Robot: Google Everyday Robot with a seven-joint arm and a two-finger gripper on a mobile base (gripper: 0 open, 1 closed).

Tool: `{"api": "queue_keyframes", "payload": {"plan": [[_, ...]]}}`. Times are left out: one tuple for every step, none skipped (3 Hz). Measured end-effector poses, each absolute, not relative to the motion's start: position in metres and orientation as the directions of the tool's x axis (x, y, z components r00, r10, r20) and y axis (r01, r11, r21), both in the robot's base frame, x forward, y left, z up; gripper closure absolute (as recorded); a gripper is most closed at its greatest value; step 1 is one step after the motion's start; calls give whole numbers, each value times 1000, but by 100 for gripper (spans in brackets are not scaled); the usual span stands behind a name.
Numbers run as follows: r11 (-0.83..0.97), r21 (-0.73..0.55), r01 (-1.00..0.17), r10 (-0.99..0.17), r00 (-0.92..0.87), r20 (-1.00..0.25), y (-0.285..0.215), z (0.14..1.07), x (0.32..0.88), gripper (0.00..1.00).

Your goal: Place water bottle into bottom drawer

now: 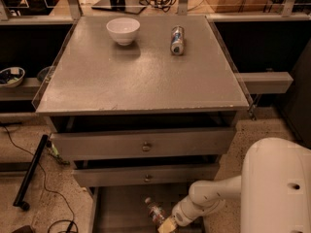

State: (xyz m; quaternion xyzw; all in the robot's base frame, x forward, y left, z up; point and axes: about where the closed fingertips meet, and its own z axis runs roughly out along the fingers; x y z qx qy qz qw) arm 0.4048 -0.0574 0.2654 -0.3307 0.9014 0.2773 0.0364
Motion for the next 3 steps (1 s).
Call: {"api": "queue_keyframes", "payload": {"plan": [[629, 485, -608, -573, -784, -239, -55, 260, 402, 100], [644, 494, -584, -556, -801, -222, -50, 246, 403, 100], [664, 497, -559, -529, -821, -217, -47, 235, 407, 100]]}}
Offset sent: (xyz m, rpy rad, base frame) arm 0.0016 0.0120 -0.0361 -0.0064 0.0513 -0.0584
